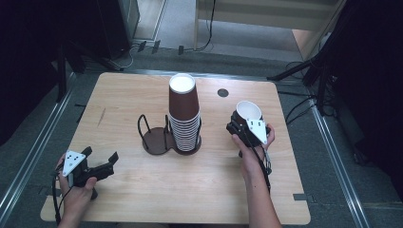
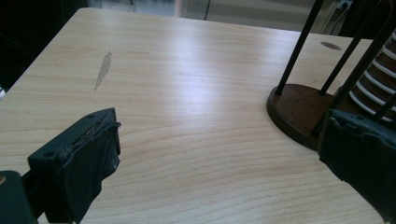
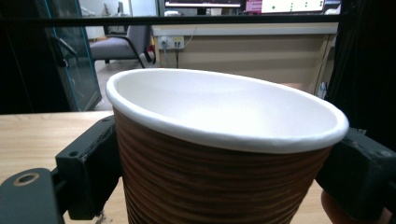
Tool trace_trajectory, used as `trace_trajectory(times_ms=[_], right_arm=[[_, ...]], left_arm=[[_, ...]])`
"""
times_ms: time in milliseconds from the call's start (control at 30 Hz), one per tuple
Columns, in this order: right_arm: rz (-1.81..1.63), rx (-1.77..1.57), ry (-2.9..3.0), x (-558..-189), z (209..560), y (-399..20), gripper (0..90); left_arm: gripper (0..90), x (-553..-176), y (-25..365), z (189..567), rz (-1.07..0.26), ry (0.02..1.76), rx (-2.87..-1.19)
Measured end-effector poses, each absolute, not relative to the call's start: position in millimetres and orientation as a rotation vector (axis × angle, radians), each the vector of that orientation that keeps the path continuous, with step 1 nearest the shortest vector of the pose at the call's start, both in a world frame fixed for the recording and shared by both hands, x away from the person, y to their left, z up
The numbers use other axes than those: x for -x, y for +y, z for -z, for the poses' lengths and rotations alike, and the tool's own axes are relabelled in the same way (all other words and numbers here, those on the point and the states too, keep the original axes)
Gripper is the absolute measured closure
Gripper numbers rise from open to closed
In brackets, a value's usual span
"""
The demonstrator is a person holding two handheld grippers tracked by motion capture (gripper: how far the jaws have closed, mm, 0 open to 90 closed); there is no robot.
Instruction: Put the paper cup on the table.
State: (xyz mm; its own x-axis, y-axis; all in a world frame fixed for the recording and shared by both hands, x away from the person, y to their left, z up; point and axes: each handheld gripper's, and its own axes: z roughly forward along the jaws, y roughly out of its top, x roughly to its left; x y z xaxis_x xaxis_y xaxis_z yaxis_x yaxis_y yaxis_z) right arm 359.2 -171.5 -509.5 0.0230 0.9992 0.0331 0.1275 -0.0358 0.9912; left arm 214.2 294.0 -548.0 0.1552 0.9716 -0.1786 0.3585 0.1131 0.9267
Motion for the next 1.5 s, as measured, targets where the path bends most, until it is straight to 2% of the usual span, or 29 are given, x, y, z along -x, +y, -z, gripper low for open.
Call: trace_trajectory(times_ms=[733,1200,1500], right_arm=[[-1.094,-1.333,1.307,-380,534,-169,8.8],[-1.111,-1.351,1.312,-378,537,-166,8.1],[-1.146,-1.372,1.338,-376,531,-168,0.0]], left_arm=[[0.0,-215,294,548,-0.755,1.381,-1.427],[0.0,-215,293,549,-0.746,1.382,-1.435],[0.0,-215,293,549,-0.747,1.382,-1.435]])
